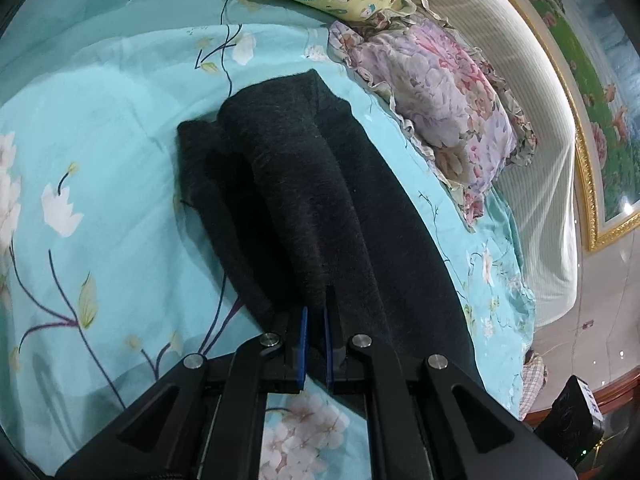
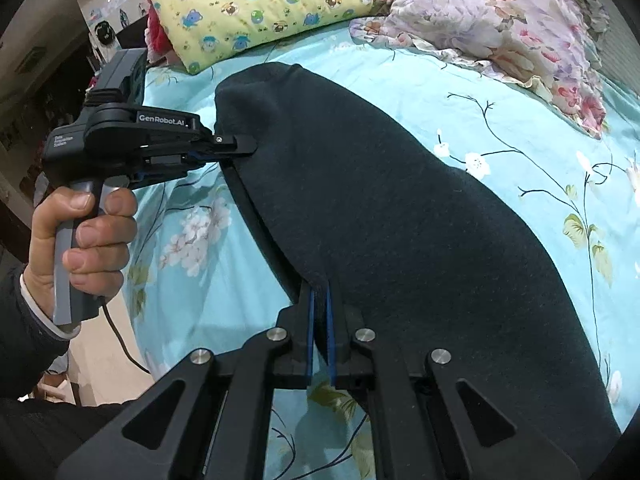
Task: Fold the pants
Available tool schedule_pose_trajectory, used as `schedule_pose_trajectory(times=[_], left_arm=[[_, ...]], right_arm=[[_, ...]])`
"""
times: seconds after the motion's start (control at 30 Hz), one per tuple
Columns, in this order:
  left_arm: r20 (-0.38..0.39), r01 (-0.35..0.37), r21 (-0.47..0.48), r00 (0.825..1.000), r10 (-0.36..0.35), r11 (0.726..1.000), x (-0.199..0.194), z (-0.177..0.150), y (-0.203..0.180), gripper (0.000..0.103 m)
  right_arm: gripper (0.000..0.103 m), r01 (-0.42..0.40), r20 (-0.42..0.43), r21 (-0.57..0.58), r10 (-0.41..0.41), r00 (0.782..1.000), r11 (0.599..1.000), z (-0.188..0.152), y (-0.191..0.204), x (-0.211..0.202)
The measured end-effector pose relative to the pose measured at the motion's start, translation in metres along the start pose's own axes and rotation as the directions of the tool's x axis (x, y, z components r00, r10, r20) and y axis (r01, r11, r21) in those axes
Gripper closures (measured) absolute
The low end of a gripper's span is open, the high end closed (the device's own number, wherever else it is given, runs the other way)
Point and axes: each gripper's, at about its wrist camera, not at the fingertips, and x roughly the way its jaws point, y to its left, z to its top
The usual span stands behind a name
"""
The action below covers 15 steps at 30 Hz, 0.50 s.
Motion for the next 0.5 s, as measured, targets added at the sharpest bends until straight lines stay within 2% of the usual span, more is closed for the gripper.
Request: schedule_pose_trajectory(times=[0.2, 0.27, 0.3, 0.33, 0.4, 0.5], left_arm=[[-0.009, -0.014, 0.031, 1.0, 0.014, 0.999, -0.01, -0.008, 0.003, 0.094], [-0.009, -0.011, 0.024, 1.0, 0.011, 1.0, -0.015, -0.007, 0.005, 0.09], [-0.007, -0.023, 0.021, 1.0, 0.023, 1.0, -0.019, -0.006, 0.006, 0.08], [0.003, -0.039, 0.016, 0.999, 0.039, 0.999, -0.024, -0.004, 0.007, 0.06], [0.04, -0.063, 0.005, 0.997, 0.063, 0.998, -0.034, -0.001, 0.009, 0.038], [0.072, -0.059, -0.009, 0.996, 0.06, 0.998, -0.047, 0.007, 0.014, 0.037]], right_arm=[[0.097, 0.003, -0.037, -0.018, -0.004, 0.999, 1.0, -0.004, 0.001, 0.003], [0.093, 0.02, -0.037, -0.008, -0.02, 0.999, 1.0, -0.002, 0.0, 0.004], [0.089, 0.012, -0.037, 0.017, -0.011, 0.999, 1.0, -0.001, -0.003, 0.005], [0.086, -0.008, -0.042, 0.045, 0.009, 0.999, 0.999, 0.0, -0.006, 0.005], [0.069, -0.053, -0.024, 0.098, 0.056, 0.998, 0.994, 0.001, -0.013, 0.001], [0.068, -0.114, 0.035, 0.157, 0.11, 0.993, 0.981, 0.003, -0.022, -0.011]])
